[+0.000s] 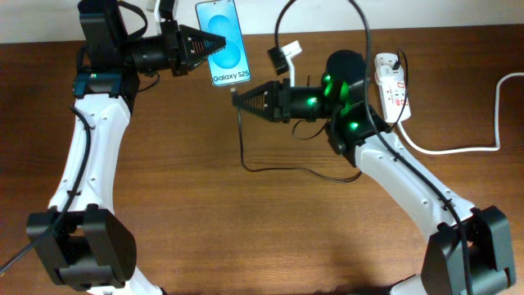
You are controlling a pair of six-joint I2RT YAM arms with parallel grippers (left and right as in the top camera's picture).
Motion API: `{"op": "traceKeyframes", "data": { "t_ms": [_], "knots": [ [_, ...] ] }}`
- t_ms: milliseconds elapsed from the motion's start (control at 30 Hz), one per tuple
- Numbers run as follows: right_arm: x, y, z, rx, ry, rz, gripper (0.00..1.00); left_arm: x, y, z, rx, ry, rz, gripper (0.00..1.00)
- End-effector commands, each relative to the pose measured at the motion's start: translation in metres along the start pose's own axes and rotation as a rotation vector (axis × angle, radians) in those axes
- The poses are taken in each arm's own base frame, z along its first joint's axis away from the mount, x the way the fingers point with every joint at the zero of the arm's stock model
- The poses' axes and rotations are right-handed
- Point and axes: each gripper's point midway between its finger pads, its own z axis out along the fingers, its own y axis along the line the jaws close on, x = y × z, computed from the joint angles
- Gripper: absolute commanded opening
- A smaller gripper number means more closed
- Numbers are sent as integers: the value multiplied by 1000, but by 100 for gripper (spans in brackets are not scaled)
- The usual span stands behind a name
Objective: Plug charger to phone and switch on socket
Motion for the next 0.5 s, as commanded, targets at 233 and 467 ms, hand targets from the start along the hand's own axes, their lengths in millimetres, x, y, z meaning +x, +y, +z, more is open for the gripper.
{"op": "traceKeyframes", "data": {
  "t_ms": [233, 467],
  "knots": [
    [-1, 4, 0, -6, -2, 1, 4, -3, -5, 0, 4, -3, 15, 0],
    [4, 7, 3, -15, 16, 0, 4, -4, -4, 0, -1, -9, 15, 0]
  ]
}}
